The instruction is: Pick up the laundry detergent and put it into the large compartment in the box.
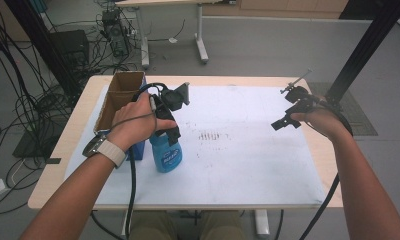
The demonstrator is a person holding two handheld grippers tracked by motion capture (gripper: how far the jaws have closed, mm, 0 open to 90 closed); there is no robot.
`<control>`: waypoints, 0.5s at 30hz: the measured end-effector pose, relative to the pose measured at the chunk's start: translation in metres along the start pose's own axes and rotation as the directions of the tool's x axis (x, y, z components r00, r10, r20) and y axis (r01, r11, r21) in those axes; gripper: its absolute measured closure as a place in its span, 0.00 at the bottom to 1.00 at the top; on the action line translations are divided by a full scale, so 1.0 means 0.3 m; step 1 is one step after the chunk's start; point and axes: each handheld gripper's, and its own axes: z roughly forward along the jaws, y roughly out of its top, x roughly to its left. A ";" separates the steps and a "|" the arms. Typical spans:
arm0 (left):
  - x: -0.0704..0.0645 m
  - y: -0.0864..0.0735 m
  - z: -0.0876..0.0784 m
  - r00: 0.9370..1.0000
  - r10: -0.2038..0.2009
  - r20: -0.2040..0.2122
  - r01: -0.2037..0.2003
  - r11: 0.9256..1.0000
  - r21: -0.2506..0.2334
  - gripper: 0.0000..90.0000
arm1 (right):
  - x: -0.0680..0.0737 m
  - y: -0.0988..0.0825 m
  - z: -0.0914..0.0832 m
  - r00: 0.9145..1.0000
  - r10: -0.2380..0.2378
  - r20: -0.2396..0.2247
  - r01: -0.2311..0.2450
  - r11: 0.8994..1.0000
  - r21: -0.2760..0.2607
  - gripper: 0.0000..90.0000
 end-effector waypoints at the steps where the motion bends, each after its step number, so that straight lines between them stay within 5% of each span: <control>1: -0.001 0.000 0.000 1.000 0.000 -0.002 0.000 1.000 0.000 0.11 | 0.000 0.000 0.000 1.000 0.001 0.000 -0.001 1.000 0.000 0.11; 15: 0.003 -0.004 0.000 1.000 0.001 0.003 -0.001 1.000 -0.004 0.11 | 0.000 0.003 0.002 1.000 0.000 -0.001 0.000 1.000 0.000 0.11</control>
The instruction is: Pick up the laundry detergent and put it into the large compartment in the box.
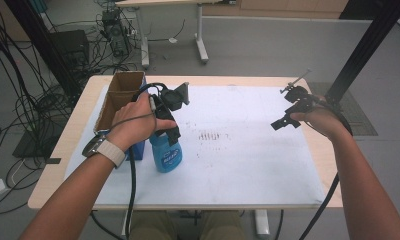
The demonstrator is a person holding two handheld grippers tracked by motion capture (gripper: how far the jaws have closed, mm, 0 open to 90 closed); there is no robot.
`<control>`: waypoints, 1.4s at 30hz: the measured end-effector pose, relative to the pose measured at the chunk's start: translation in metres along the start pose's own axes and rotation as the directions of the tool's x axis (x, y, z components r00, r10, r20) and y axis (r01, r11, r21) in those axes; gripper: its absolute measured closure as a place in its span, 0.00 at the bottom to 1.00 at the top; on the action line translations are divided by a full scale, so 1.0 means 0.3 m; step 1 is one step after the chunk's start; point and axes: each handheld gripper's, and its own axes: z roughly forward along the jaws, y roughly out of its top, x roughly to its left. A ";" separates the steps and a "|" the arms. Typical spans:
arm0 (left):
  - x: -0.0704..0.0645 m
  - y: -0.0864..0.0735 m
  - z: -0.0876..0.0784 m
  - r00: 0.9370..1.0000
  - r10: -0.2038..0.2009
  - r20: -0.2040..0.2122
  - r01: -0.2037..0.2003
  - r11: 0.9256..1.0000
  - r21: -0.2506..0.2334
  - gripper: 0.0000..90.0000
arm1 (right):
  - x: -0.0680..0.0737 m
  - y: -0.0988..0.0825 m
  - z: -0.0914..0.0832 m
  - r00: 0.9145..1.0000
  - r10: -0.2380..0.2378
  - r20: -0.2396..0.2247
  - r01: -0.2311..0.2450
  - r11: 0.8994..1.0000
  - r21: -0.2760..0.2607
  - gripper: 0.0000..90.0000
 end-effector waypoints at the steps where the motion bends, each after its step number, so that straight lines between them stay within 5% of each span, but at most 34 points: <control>1: -0.001 -0.001 0.000 1.000 -0.002 -0.002 0.002 1.000 -0.001 0.11 | -0.001 0.000 0.000 1.000 0.000 -0.001 0.000 1.000 0.001 0.11; 42: -0.003 0.001 0.002 1.000 -0.003 -0.002 0.003 1.000 0.001 0.11 | -0.001 -0.003 0.003 1.000 -0.002 0.000 0.002 1.000 0.003 0.11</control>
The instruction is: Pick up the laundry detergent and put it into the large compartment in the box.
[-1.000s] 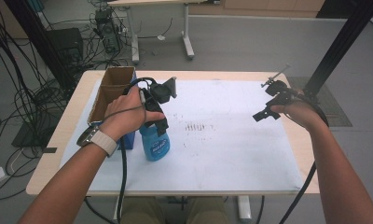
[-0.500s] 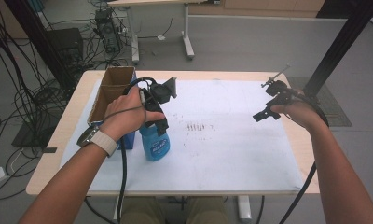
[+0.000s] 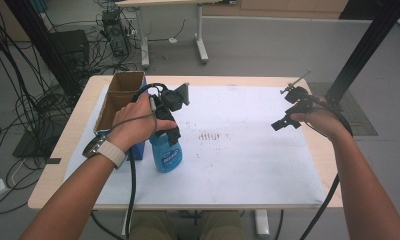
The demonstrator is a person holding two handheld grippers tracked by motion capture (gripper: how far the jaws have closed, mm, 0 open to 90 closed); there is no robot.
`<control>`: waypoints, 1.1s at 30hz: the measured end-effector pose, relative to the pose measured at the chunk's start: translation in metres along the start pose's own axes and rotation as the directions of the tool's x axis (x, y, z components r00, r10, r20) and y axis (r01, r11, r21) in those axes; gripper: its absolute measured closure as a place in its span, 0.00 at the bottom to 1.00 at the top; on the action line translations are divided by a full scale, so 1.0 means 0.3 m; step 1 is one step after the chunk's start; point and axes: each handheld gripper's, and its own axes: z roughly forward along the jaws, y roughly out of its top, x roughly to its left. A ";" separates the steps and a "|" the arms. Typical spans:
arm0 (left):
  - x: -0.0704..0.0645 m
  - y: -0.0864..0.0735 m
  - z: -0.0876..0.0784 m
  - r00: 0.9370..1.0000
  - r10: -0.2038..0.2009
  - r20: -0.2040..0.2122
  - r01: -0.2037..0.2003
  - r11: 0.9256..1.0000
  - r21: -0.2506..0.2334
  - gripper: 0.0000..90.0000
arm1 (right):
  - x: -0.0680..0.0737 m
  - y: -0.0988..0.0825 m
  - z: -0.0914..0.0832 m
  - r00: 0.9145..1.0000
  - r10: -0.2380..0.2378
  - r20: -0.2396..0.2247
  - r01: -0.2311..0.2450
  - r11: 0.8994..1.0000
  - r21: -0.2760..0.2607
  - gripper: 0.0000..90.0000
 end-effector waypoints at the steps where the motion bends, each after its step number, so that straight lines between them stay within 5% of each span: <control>1: -0.001 -0.001 0.000 1.000 -0.002 -0.001 0.002 1.000 -0.001 0.11 | 0.001 0.001 0.000 1.000 -0.001 0.001 0.001 1.000 0.001 0.11; 33: 0.001 0.000 0.023 1.000 -0.010 0.006 0.010 1.000 -0.003 0.11 | -0.002 -0.006 0.005 1.000 0.003 -0.003 -0.003 1.000 0.000 0.11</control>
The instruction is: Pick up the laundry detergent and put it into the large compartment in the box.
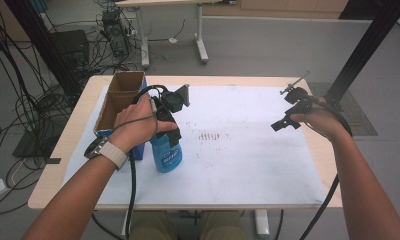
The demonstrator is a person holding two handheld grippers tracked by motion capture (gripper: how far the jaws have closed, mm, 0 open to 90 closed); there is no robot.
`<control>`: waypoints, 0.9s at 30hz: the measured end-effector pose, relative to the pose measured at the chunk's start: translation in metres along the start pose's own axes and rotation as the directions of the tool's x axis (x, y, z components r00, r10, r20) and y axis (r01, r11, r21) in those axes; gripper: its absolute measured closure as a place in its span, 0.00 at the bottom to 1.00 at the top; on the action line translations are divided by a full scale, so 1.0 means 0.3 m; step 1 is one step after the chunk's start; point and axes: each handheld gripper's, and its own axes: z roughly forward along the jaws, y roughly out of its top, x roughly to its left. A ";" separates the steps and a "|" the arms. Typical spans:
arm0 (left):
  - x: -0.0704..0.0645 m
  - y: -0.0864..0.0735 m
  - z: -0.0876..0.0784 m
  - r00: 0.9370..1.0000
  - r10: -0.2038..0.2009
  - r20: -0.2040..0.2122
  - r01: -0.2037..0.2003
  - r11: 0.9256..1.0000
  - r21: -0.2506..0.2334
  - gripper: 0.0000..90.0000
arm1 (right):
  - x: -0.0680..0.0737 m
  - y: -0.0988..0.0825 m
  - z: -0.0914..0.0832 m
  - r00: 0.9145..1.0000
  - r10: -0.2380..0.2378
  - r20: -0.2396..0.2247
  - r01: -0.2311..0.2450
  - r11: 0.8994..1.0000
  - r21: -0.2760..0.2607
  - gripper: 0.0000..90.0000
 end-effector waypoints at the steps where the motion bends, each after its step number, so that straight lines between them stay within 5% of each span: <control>1: 0.000 0.001 0.002 1.000 0.003 0.000 -0.003 1.000 0.002 0.11 | 0.000 -0.001 0.000 1.000 0.003 -0.001 -0.003 1.000 0.000 0.11; 27: 0.003 0.015 0.088 1.000 -0.011 -0.018 0.012 1.000 0.013 0.13 | -0.009 -0.024 0.021 1.000 0.013 -0.009 -0.013 1.000 0.006 0.11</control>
